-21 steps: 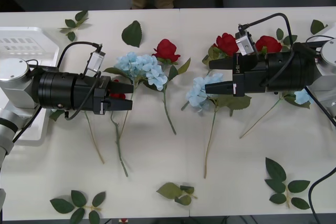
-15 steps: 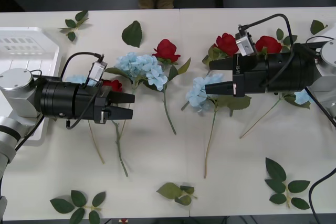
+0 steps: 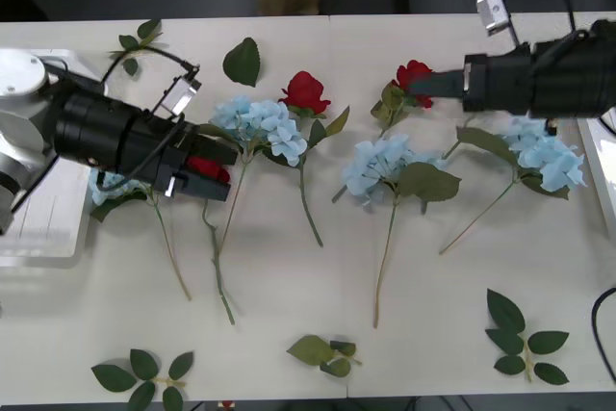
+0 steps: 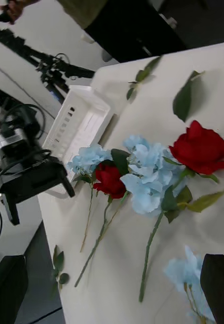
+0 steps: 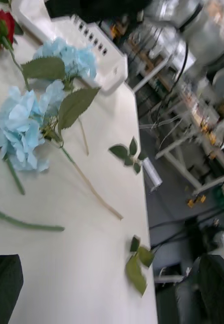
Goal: Place the red flowers into the right box and the blue flowers into the left box. If a person shows an open palm, hand one flower to the person first, then continue sorting.
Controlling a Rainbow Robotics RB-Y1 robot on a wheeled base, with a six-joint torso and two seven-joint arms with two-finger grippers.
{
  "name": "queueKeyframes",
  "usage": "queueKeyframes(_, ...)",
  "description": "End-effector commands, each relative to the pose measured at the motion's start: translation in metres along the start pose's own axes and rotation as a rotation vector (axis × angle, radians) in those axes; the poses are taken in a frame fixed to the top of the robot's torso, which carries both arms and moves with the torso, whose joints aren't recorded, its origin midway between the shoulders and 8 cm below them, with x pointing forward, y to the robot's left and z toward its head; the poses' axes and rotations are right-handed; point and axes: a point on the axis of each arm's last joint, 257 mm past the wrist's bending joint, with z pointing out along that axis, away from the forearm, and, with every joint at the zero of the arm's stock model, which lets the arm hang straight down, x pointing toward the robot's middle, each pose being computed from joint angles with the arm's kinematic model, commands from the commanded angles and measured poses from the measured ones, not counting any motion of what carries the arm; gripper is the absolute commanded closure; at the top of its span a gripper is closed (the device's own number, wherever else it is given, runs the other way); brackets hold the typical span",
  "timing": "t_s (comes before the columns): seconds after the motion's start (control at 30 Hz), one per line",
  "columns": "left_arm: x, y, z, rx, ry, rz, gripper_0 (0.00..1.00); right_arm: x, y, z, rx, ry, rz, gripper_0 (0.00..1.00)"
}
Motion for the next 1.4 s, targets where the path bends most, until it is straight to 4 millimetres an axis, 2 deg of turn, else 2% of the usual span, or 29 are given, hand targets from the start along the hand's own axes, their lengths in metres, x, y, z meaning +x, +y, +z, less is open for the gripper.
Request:
queueKeyframes(0.03, -0.004, -0.011, -0.036, -0.261, 0.232, -0.415, 0.0, -0.046, 0.001, -0.05, 0.153, 0.071, 0.093, 0.01)
queueKeyframes(0.13, 0.01, -0.019, -0.044, -0.483, 0.309, -0.58, 0.0, -0.035, -0.011, -0.078, 0.273, 0.154, 0.258, 0.01)
queueKeyframes(0.2, 0.027, -0.026, -0.048, -0.636, 0.333, -0.69, 0.0, -0.018, -0.025, -0.101, 0.373, 0.218, 0.331, 0.01)
queueKeyframes(0.33, 0.056, -0.034, -0.058, -0.819, 0.313, -0.888, 0.0, 0.016, -0.042, -0.134, 0.479, 0.293, 0.455, 0.01)
queueKeyframes(0.47, 0.096, -0.035, -0.081, -1.027, 0.281, -1.105, 0.0, 0.061, -0.064, -0.171, 0.563, 0.313, 0.592, 0.01)
queueKeyframes(0.5, 0.107, -0.033, -0.091, -1.088, 0.269, -1.159, 0.0, 0.079, -0.072, -0.18, 0.582, 0.315, 0.618, 0.01)
queueKeyframes(0.53, 0.113, -0.032, -0.094, -1.111, 0.266, -1.181, 0.0, 0.086, -0.074, -0.185, 0.591, 0.312, 0.627, 0.01)
queueKeyframes(0.57, 0.126, -0.029, -0.101, -1.163, 0.244, -1.241, 0.0, 0.108, -0.084, -0.191, 0.611, 0.299, 0.644, 0.01)
queueKeyframes(0.6, 0.131, -0.028, -0.103, -1.182, 0.232, -1.261, 0.0, 0.116, -0.088, -0.194, 0.621, 0.288, 0.648, 0.01)
queueKeyframes(0.63, 0.14, -0.025, -0.107, -1.222, 0.207, -1.305, 0.0, 0.137, -0.096, -0.2, 0.646, 0.263, 0.651, 0.01)
queueKeyframes(0.73, 0.16, -0.017, -0.113, -1.306, 0.15, -1.371, 0.0, 0.17, -0.107, -0.205, 0.683, 0.203, 0.601, 0.01)
queueKeyframes(0.77, 0.168, -0.01, -0.115, -1.358, 0.118, -1.371, 0.0, 0.188, -0.113, -0.209, 0.713, 0.171, 0.567, 0.01)
queueKeyframes(0.87, 0.179, 0.008, -0.12, -1.453, 0.066, -1.32, 0.0, 0.215, -0.118, -0.211, 0.757, 0.13, 0.555, 0.01)
queueKeyframes(0.97, 0.186, 0.026, -0.118, -1.496, 0.029, -1.304, 0.0, 0.226, -0.121, -0.203, 0.753, 0.085, 0.58, 0.01)
queueKeyframes(1.03, 0.19, 0.044, -0.107, -1.482, -0.015, -1.327, 0.0, 0.229, -0.126, -0.193, 0.753, 0.064, 0.585, 0.01)
queueKeyframes(1.13, 0.192, 0.065, -0.096, -1.458, -0.051, -1.342, 0.0, 0.227, -0.132, -0.177, 0.745, 0.023, 0.584, 0.01)
queueKeyframes(1.2, 0.191, 0.084, -0.089, -1.448, -0.08, -1.352, 0.0, 0.221, -0.137, -0.16, 0.748, -0.014, 0.611, 0.01)
queueKeyframes(1.4, 0.185, 0.111, -0.08, -1.459, -0.104, -1.34, 0.0, 0.197, -0.144, -0.126, 0.77, -0.061, 0.663, 0.01)
